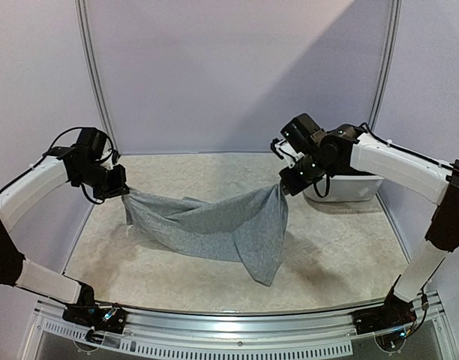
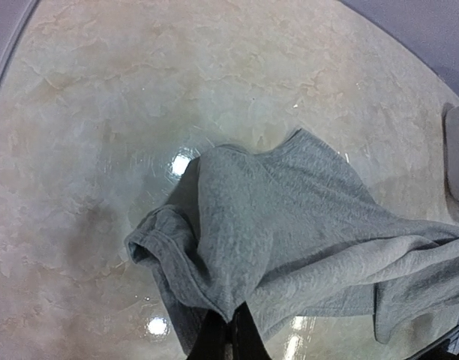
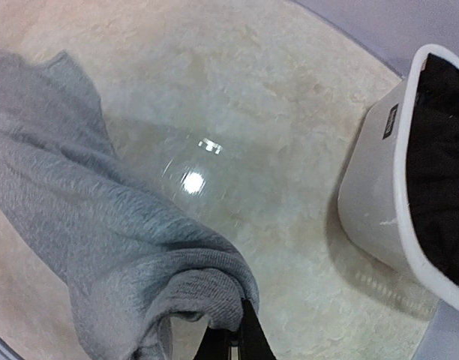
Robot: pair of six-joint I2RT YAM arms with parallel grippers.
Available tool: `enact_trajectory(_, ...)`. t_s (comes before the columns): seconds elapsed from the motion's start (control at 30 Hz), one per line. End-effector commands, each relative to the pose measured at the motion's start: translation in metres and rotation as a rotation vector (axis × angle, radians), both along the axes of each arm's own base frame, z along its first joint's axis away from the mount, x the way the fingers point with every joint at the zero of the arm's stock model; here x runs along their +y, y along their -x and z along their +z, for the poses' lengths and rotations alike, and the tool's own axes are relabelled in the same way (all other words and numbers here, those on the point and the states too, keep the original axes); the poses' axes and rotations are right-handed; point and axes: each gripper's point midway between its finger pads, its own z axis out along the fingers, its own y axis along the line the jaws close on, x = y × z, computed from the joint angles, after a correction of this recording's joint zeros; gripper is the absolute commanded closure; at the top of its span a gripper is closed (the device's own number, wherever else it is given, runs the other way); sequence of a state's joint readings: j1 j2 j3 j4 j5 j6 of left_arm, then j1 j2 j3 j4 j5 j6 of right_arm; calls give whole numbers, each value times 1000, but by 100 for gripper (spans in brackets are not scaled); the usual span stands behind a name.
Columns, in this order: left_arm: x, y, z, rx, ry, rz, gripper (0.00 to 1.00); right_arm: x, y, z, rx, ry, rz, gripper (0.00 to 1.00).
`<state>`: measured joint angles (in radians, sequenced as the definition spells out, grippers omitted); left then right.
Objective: Fold and stack the mixed laundry pile
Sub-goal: Place the crumpled tank top at the center of the board.
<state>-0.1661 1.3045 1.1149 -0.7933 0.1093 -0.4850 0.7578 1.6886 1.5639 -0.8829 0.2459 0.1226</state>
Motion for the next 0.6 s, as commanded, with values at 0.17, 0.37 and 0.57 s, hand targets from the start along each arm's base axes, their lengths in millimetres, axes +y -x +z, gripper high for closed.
enact_trajectory(0.17, -7, -40, -27, 133, 34, 85, 73, -14, -102, -2, 26, -77, -229, 60)
enact_trajectory(0.37, -15, -62, 7, 76, -55, 45, 1, -19, -108, -11, 117, -87, -289, 36)
enact_trajectory(0.57, 2, -20, -38, 200, -100, 76, 8, -32, -52, -23, 220, -152, -291, 30)
